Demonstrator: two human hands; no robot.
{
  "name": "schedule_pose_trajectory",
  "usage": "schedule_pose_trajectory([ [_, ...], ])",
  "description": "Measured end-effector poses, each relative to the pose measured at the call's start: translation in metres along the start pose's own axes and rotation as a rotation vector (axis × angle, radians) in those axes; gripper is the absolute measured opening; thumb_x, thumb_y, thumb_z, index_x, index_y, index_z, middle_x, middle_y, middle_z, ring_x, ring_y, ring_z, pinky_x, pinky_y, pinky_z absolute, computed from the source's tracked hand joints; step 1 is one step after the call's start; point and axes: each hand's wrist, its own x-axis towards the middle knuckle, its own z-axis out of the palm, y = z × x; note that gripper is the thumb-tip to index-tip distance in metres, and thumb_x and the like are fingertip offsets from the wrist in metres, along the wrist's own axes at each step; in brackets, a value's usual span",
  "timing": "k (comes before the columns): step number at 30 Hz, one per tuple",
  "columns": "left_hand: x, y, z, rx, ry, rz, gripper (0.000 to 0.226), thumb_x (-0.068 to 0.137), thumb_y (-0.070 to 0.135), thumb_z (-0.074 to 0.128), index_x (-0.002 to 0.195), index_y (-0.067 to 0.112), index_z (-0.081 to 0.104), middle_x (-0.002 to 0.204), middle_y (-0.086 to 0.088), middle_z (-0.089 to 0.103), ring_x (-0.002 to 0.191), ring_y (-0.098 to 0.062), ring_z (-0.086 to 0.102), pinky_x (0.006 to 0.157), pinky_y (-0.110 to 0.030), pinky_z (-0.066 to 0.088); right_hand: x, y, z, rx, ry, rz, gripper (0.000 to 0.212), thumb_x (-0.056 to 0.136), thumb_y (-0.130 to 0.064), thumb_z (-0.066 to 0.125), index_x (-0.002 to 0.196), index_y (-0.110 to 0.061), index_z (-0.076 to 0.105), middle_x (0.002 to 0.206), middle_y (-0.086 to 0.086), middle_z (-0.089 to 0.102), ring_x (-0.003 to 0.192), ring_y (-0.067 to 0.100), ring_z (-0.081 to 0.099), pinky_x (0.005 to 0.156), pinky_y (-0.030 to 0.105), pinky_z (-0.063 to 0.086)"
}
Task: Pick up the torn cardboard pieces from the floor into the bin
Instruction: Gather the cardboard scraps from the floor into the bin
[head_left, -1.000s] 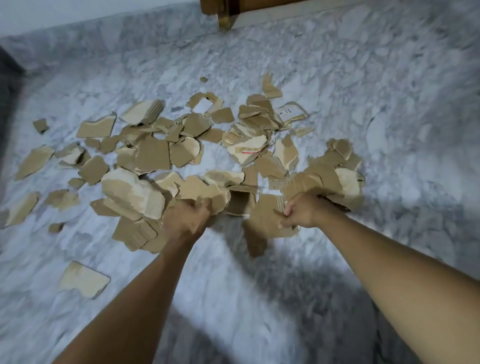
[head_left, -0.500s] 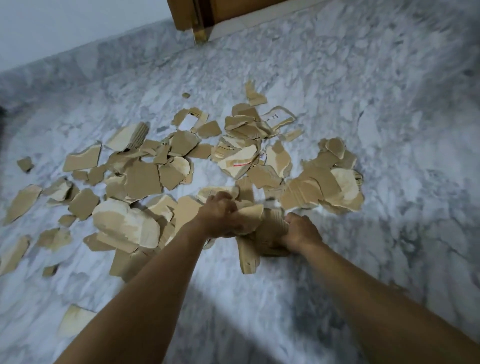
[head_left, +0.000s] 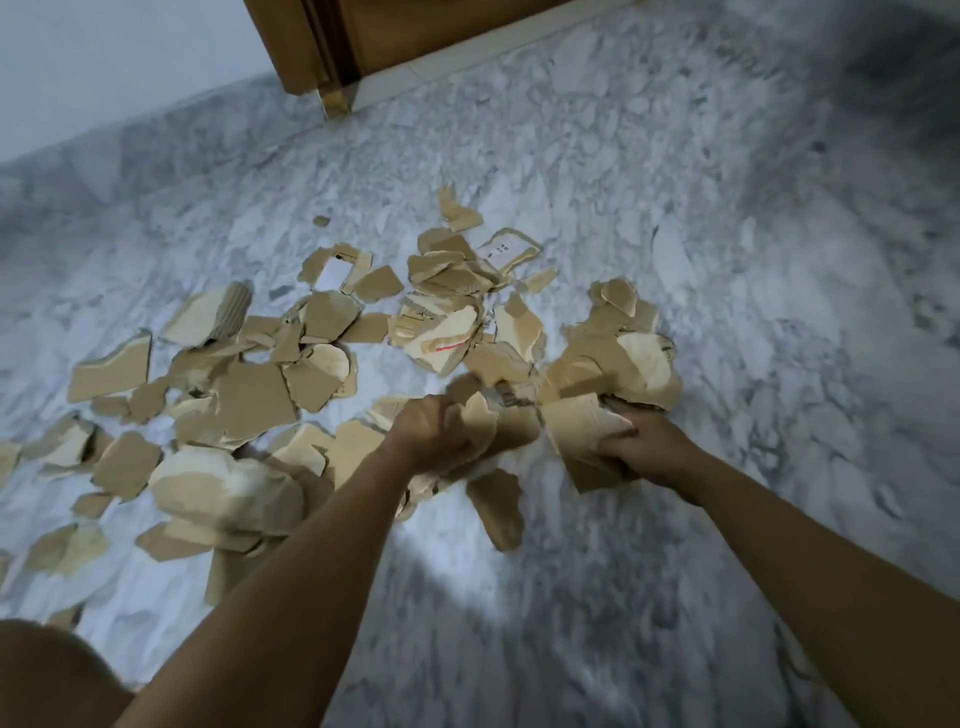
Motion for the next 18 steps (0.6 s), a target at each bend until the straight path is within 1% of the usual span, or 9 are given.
schedule_pose_trajectory([
  [2,-0.006,0.013,-0.016,-0.036,0.106,-0.093,0.061,0.076,0.062,0.055,0.096,0.004,0.061,0.094,-0.016,0.070,0.085,-0.034,0.067,0.071,-0.036,0.054,-0.005,-0.011,-0.004,-0.032,-0.062,-0.014,0.034,0.088,-0.010,0.067,0.121,-0.022,0.063,0.107,0.009,0.069,0.087,0.022,0.061,0.068,0.032,0.046],
  [3,-0.009,0.013,-0.022,-0.088,0.086,-0.181,0.063,0.072,0.061,0.064,0.103,0.006,0.066,0.101,-0.013,0.071,0.094,-0.033,0.067,0.081,-0.038,0.055,-0.006,-0.018,-0.005,-0.093,-0.102,-0.034,0.036,0.089,-0.017,0.069,0.124,-0.021,0.064,0.114,0.005,0.068,0.096,0.022,0.062,0.076,0.034,0.049],
  [5,-0.011,0.002,-0.034,-0.264,0.058,-0.256,0.068,0.059,0.060,0.075,0.108,0.013,0.068,0.104,-0.009,0.072,0.097,-0.029,0.067,0.088,-0.046,0.056,-0.001,-0.031,0.000,-0.283,-0.184,-0.118,0.047,0.085,-0.039,0.072,0.128,-0.025,0.064,0.122,-0.004,0.066,0.112,0.018,0.061,0.094,0.035,0.050],
  [7,-0.019,-0.007,-0.049,-0.350,0.123,-0.260,0.059,0.056,0.055,0.079,0.100,0.017,0.069,0.098,-0.007,0.073,0.093,-0.026,0.069,0.083,-0.048,0.059,0.006,-0.043,0.017,-0.384,-0.248,-0.137,0.049,0.078,-0.054,0.072,0.121,-0.029,0.067,0.114,-0.010,0.067,0.107,0.011,0.061,0.095,0.032,0.050],
  [10,-0.032,-0.016,-0.067,-0.317,0.200,-0.283,0.042,0.065,0.045,0.079,0.091,0.012,0.071,0.091,-0.010,0.073,0.089,-0.028,0.070,0.078,-0.046,0.060,0.013,-0.053,0.060,-0.582,-0.304,-0.179,0.028,0.077,-0.047,0.075,0.095,-0.028,0.064,0.106,0.000,0.065,0.096,0.020,0.062,0.076,0.032,0.050],
  [11,-0.039,-0.020,-0.071,-0.262,0.196,-0.289,0.042,0.068,0.041,0.077,0.093,0.008,0.072,0.092,-0.013,0.073,0.090,-0.030,0.070,0.080,-0.047,0.059,0.013,-0.052,0.077,-0.662,-0.324,-0.188,0.028,0.078,-0.044,0.074,0.096,-0.025,0.062,0.113,0.005,0.059,0.100,0.025,0.058,0.077,0.034,0.049],
  [14,-0.054,-0.042,-0.071,-0.121,0.127,-0.337,0.040,0.071,0.033,0.080,0.099,0.006,0.069,0.102,-0.014,0.071,0.096,-0.030,0.066,0.083,-0.043,0.055,0.011,-0.041,0.114,-0.801,-0.328,-0.224,0.042,0.083,-0.040,0.074,0.119,-0.022,0.062,0.137,0.008,0.035,0.123,0.037,0.036,0.098,0.046,0.044],
  [16,-0.064,-0.054,-0.067,-0.100,0.055,-0.378,0.036,0.069,0.028,0.084,0.096,0.010,0.066,0.100,-0.013,0.069,0.095,-0.030,0.065,0.076,-0.037,0.053,0.012,-0.035,0.124,-0.834,-0.275,-0.257,0.046,0.085,-0.037,0.073,0.127,-0.023,0.059,0.137,0.007,0.032,0.125,0.038,0.032,0.097,0.046,0.044],
  [18,-0.070,-0.062,-0.063,-0.029,0.014,-0.385,0.029,0.070,0.029,0.085,0.084,0.011,0.067,0.087,-0.008,0.067,0.084,-0.026,0.064,0.065,-0.029,0.047,0.017,-0.033,0.127,-0.839,-0.262,-0.251,0.047,0.089,-0.031,0.069,0.133,-0.024,0.055,0.137,0.008,0.037,0.126,0.039,0.034,0.098,0.048,0.044],
])
